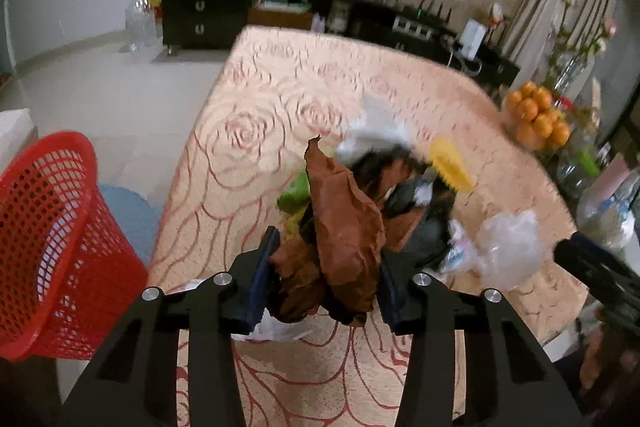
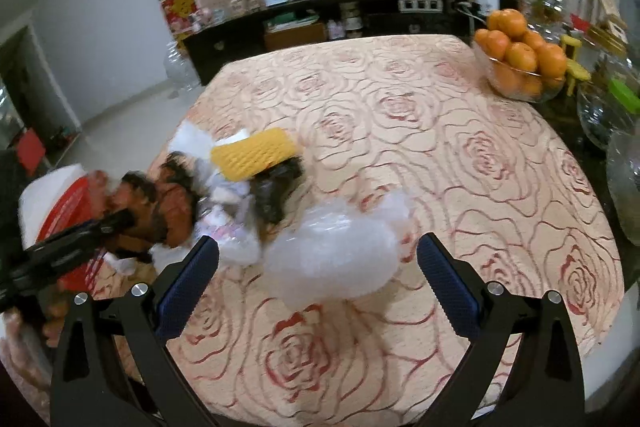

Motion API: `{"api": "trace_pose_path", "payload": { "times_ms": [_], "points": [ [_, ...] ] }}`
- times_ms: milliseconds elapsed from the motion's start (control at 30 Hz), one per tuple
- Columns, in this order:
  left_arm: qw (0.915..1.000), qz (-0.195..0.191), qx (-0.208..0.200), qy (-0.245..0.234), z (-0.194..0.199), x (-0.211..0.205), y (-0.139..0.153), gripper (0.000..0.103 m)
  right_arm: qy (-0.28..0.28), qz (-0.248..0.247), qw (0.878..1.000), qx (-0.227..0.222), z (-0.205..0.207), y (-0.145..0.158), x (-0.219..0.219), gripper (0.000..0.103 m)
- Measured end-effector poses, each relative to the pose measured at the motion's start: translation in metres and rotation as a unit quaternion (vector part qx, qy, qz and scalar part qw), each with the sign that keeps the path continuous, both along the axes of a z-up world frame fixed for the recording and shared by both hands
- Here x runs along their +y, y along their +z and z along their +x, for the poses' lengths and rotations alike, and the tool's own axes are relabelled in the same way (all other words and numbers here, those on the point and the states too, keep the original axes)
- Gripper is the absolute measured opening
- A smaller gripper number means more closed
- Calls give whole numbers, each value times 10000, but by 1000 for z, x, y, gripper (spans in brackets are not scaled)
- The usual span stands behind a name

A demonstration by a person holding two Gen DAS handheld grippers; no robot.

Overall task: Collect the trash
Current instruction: 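Grasp brown dried leaves with the left tool while the right tool grasps the clear plastic bag, then carry leaves and plastic bag over the red basket and open both tools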

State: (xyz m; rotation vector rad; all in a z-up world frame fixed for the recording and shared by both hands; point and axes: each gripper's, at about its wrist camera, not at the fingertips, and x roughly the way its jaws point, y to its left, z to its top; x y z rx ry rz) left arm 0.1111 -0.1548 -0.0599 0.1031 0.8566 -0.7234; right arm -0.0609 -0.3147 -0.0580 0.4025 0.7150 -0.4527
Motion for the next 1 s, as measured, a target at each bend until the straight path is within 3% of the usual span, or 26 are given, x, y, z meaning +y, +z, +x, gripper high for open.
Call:
{"api": "trace_pose_path", "payload": {
  "times_ms": [200, 367, 567, 600, 667, 733, 867, 1000],
  "points": [
    [9987, -367, -276, 207, -3, 22, 23, 42, -527, 156, 9985, 27, -10, -13, -35, 96],
    [9970, -543, -493, 266, -6, 37, 38, 42, -75, 471, 9988, 107, 5, -34, -34, 96],
    [9945, -821, -495, 416, 2, 62, 48, 42, 344, 278, 9985, 329, 24, -43, -18, 96],
    [9942, -847, -491, 452, 4, 67, 49, 42, 393, 277, 9982, 353, 27, -44, -17, 95],
    [9937, -856, -501, 512, 5, 74, 49, 42, 501, 305, 9975, 389, 31, -46, -14, 77],
    [9933, -825, -544, 601, 6, 79, 50, 42, 557, 350, 9970, 401, 31, -45, -13, 67],
    [9923, -796, -573, 758, 9, 86, 50, 42, 493, 358, 9976, 339, 31, -40, -13, 57],
    [9907, -702, -708, 925, 9, 93, 51, 42, 385, 312, 9986, 159, 27, -30, -13, 56]
  ]
}}
